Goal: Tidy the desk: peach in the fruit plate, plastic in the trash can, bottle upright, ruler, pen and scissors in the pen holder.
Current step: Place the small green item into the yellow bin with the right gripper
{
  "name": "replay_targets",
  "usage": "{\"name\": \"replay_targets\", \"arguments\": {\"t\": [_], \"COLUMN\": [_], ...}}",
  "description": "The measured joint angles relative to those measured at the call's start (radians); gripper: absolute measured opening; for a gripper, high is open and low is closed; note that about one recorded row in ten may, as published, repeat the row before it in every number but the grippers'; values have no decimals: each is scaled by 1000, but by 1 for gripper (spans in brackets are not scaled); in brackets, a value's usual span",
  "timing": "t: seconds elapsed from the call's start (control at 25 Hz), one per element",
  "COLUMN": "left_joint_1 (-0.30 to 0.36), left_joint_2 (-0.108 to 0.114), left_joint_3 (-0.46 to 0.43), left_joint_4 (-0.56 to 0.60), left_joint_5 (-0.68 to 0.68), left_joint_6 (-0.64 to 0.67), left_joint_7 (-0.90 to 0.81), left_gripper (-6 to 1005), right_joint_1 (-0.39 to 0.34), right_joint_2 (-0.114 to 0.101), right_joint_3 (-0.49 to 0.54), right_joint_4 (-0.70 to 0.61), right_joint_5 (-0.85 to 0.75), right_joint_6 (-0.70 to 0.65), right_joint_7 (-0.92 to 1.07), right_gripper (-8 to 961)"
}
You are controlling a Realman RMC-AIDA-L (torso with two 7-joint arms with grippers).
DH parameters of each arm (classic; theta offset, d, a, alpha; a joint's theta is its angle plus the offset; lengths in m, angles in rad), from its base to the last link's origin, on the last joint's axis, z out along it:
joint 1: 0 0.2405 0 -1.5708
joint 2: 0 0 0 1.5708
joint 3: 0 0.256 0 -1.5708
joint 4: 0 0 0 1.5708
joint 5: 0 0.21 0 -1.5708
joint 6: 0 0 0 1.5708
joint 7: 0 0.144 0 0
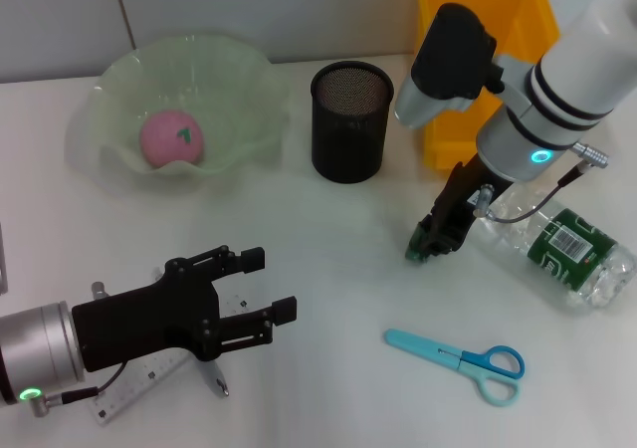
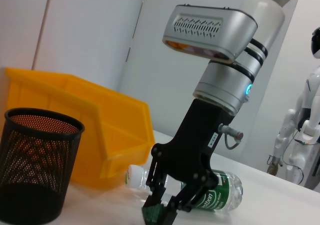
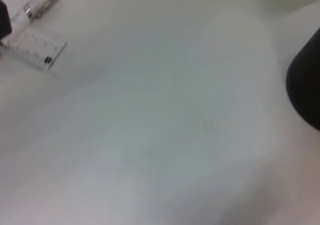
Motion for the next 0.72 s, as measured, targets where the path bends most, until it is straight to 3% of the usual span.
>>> {"name": "replay_targets", "arguments": {"t": [0.32,0.72], "left_joint_1": [-1,-2], "left_joint_2": [0,0], "left_joint_3": [0,0], "left_joint_4": [0,0], "left_joint_5": [-2,-2], "left_joint_6": [0,0], "left_joint_7": [3,7], "left_gripper": [803,804], "right_joint_1": [-62,-105], "right_joint_2": [-3,-18], "right_joint_3": [25,255], "right_joint_4": [-193,-455], "right_joint_5": [8,16], "right_joint_6": [-102,-228], "right_joint_7": [50,69], "right_gripper": [260,264]}}
